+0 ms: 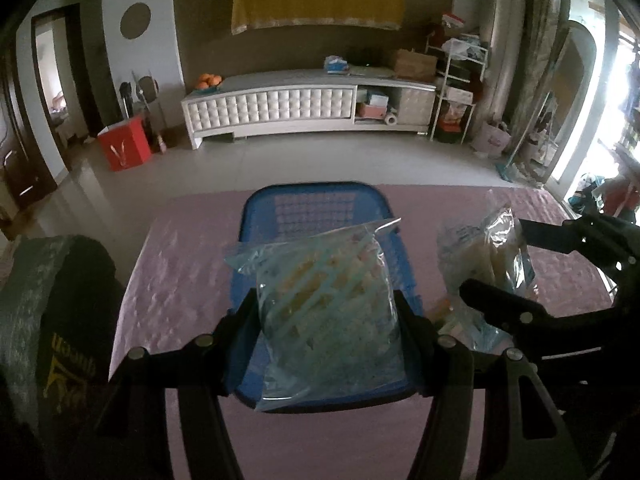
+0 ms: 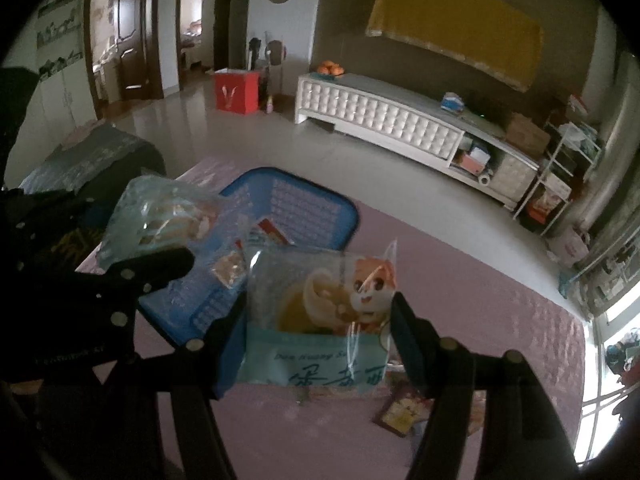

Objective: Organize snacks
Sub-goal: 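Carry both bags over the blue basket and release them inside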

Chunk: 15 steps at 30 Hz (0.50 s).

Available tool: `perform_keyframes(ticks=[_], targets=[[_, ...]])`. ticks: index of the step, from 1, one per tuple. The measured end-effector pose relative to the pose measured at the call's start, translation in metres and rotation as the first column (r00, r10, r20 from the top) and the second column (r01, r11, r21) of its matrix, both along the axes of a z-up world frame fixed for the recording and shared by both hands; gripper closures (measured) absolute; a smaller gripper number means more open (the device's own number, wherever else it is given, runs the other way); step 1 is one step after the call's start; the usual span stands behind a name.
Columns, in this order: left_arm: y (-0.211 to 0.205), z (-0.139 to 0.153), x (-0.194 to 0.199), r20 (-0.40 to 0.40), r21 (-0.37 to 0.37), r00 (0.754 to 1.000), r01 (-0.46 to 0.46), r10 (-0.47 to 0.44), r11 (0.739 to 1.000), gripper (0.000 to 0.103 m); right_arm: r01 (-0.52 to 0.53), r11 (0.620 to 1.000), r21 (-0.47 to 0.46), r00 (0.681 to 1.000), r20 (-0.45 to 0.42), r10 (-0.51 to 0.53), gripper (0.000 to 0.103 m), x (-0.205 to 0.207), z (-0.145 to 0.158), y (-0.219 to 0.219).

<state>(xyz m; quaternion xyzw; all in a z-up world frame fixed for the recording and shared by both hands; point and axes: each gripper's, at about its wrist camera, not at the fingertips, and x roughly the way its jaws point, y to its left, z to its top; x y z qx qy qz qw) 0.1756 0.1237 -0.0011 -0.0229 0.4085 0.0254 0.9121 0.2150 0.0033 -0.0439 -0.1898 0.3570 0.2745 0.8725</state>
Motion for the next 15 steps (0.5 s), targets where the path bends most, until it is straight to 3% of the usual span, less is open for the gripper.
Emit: perform_keyframes(ticks=[15], targets=[[0.032, -0.049, 0.012, -0.115, -0.004, 0.993, 0.021, -0.022, 1.000, 0.041, -0.042, 0.995, -0.088, 0.997, -0.062, 0.037, 0.032, 0.003, -0.032, 0.041]])
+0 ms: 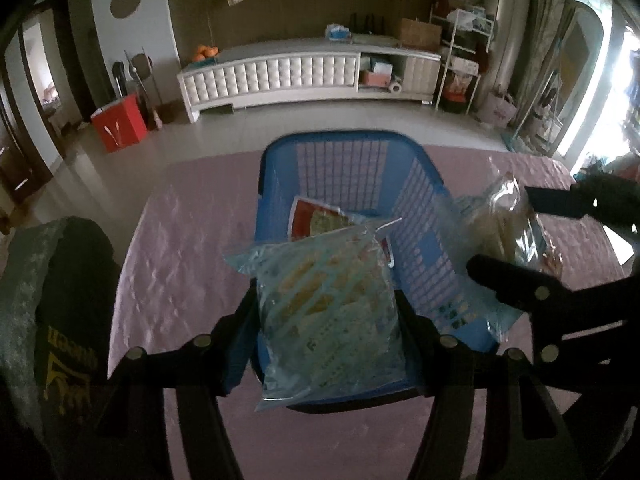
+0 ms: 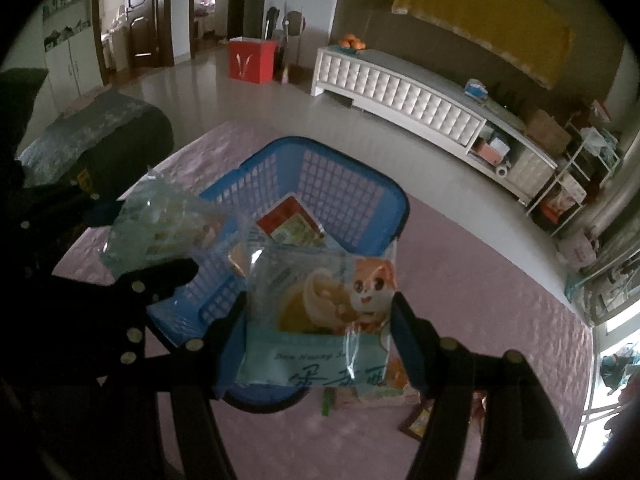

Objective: Organize snacks
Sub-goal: 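Carry both bags over the blue basket and release them inside, then move both tools back over the remaining snacks on the table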

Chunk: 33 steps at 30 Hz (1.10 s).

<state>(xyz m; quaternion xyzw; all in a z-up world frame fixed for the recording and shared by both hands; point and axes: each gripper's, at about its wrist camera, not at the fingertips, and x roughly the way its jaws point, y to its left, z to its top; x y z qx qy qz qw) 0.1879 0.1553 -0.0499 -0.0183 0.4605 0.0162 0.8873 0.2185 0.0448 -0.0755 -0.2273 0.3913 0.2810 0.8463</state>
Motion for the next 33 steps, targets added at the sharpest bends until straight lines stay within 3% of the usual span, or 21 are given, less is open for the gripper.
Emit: perform_keyframes(ticks=[8, 12, 21, 24, 33], targets=[[0.005, -0.015, -0.004, -0.028, -0.035, 1.000, -0.014, 0.013, 0.999, 0.040, -0.042, 0.995, -0.094, 0.999, -0.014, 0.041, 0.032, -0.002, -0.021, 0.011], [0.007, -0.014, -0.004, -0.008, -0.032, 1.000, -0.012, 0.012, 0.999, 0.029, -0.053, 0.988, -0.147, 0.998, 0.035, 0.058, 0.031, -0.007, -0.022, 0.015], [0.005, -0.005, -0.013, 0.012, -0.005, 1.000, -0.016, 0.016, 1.000, 0.026, -0.049, 0.991, -0.127, 0.999, -0.023, 0.046, 0.015, 0.000, -0.017, 0.007], [0.001, -0.003, -0.017, 0.017, -0.003, 1.000, -0.014, 0.014, 1.000, 0.026, -0.045, 0.988, -0.146, 0.999, 0.001, 0.046, 0.014, -0.006, -0.015, 0.003], [-0.020, 0.017, -0.030, 0.051, 0.005, 0.999, 0.007, -0.007, 1.000, 0.026, -0.005, 0.997, -0.082, 1.000, -0.005, 0.005, 0.013, -0.014, 0.003, -0.025]])
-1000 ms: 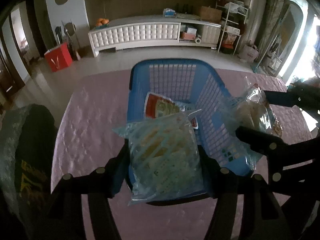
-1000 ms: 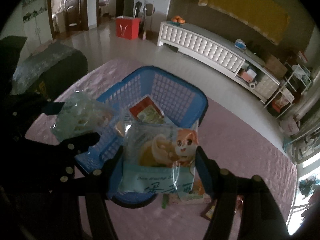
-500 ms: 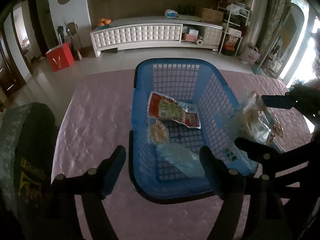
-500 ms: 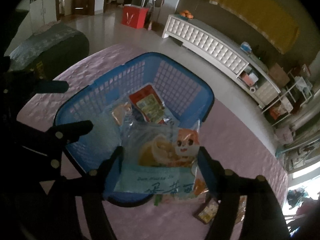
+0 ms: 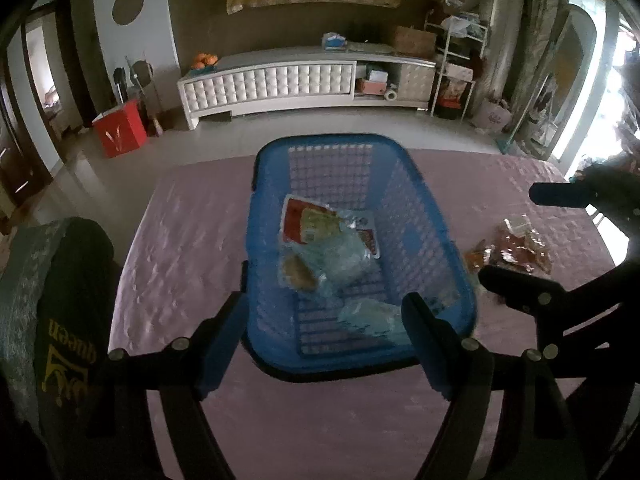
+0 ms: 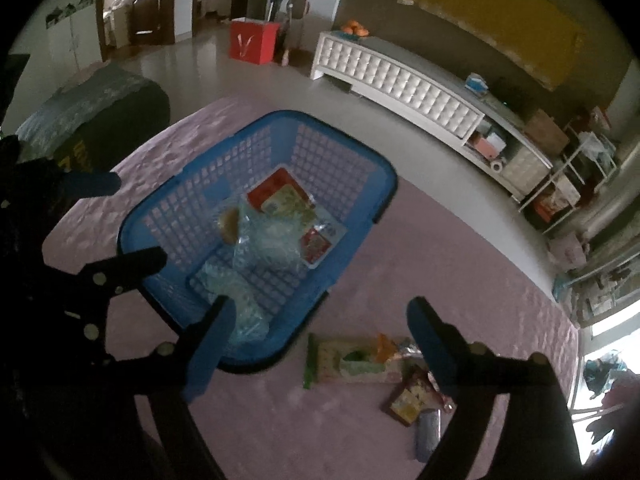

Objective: Organize snacks
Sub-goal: 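Move both tools back over the remaining snacks on the table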

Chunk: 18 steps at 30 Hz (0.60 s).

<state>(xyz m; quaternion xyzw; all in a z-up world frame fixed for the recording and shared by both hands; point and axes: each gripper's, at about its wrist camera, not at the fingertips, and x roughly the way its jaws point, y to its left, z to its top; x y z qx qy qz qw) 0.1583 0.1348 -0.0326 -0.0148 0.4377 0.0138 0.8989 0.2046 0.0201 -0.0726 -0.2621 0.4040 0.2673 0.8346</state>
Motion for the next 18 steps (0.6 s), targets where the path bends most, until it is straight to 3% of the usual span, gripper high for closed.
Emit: perform_keyframes(ticks=[18], targets=[[-0.087, 0.040, -0.008, 0.067, 0.053, 0.987, 0.139, -0.143, 0.989, 0.026, 0.116, 0.985, 0.131, 0.992, 0.037, -0.121, 0.013, -0.018, 0.038, -0.085]])
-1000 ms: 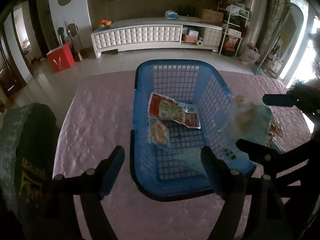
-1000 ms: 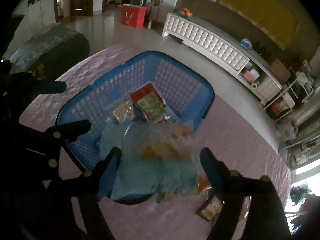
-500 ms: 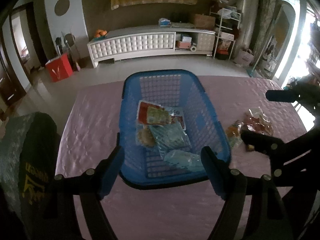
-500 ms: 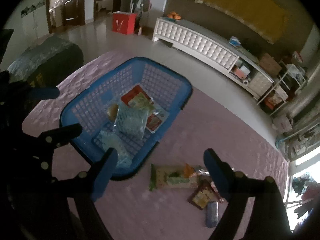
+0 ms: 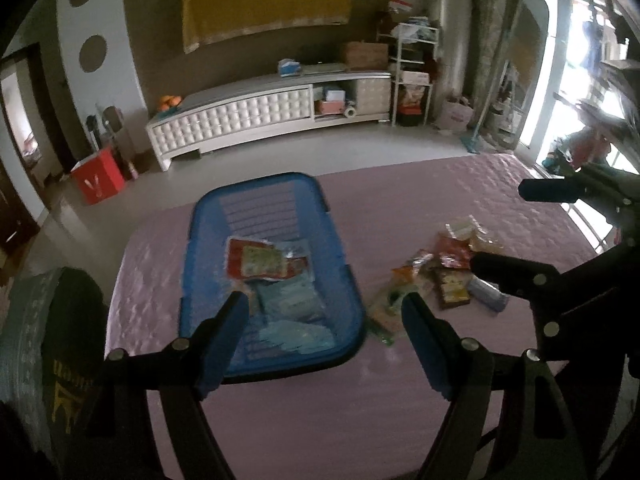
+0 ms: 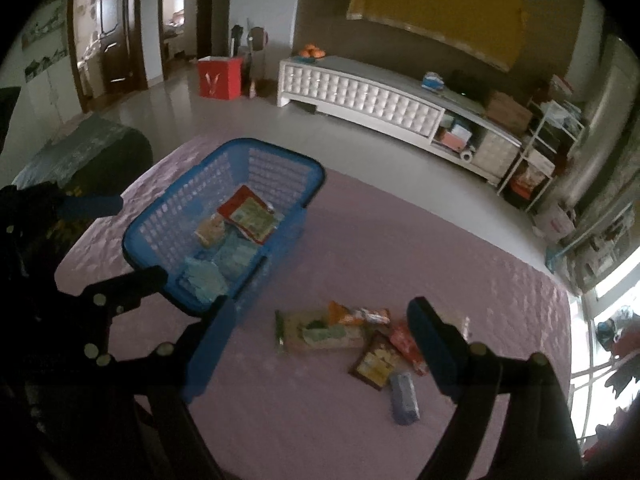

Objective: Organize snacks
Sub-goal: 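Move both tools back over the remaining snacks on the table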

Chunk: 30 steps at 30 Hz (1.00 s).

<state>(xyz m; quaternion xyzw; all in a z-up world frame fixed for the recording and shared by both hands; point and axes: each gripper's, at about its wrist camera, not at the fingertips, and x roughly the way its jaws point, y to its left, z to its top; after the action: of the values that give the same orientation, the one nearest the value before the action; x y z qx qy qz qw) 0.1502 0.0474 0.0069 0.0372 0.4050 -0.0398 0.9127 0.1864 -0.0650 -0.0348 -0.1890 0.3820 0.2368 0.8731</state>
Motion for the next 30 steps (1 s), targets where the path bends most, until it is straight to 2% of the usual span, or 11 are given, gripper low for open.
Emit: perform_keyframes(ticks=[8, 12, 17, 23, 24, 30], targets=[[-0.048, -0.012, 0.017, -0.023, 0.002, 0.997, 0.072, -0.072, 0.997, 0.026, 0.086, 0.996, 0.015, 0.996, 0.009, -0.086, 0.013, 0.004, -0.002, -0.057], [-0.073, -0.022, 0.027, -0.028, 0.012, 0.993, 0.115, -0.115, 0.993, 0.026, 0.129, 0.991, 0.019, 0.992, -0.015, -0.129, 0.013, 0.013, -0.010, -0.086], [-0.098, -0.042, 0.040, -0.070, 0.018, 0.987, 0.147, -0.146, 0.989, 0.026, 0.175, 0.984, 0.017, 0.984, -0.041, -0.174, 0.013, 0.026, -0.020, -0.115], [-0.122, -0.075, 0.059, -0.138, 0.023, 0.975, 0.177, -0.173, 0.984, 0.026, 0.212, 0.977, 0.026, 0.973, -0.101, -0.209, 0.013, 0.047, -0.048, -0.141], [-0.125, -0.080, 0.062, -0.148, 0.023, 0.974, 0.177, -0.171, 0.984, 0.026, 0.225, 0.974, 0.028, 0.967, -0.130, -0.220, 0.013, 0.056, -0.061, -0.151], [-0.142, -0.119, 0.086, -0.216, -0.011, 0.963, 0.160, -0.159, 0.987, 0.026, 0.251, 0.967, 0.037, 0.950, -0.202, -0.239, 0.013, 0.081, -0.096, -0.172]])
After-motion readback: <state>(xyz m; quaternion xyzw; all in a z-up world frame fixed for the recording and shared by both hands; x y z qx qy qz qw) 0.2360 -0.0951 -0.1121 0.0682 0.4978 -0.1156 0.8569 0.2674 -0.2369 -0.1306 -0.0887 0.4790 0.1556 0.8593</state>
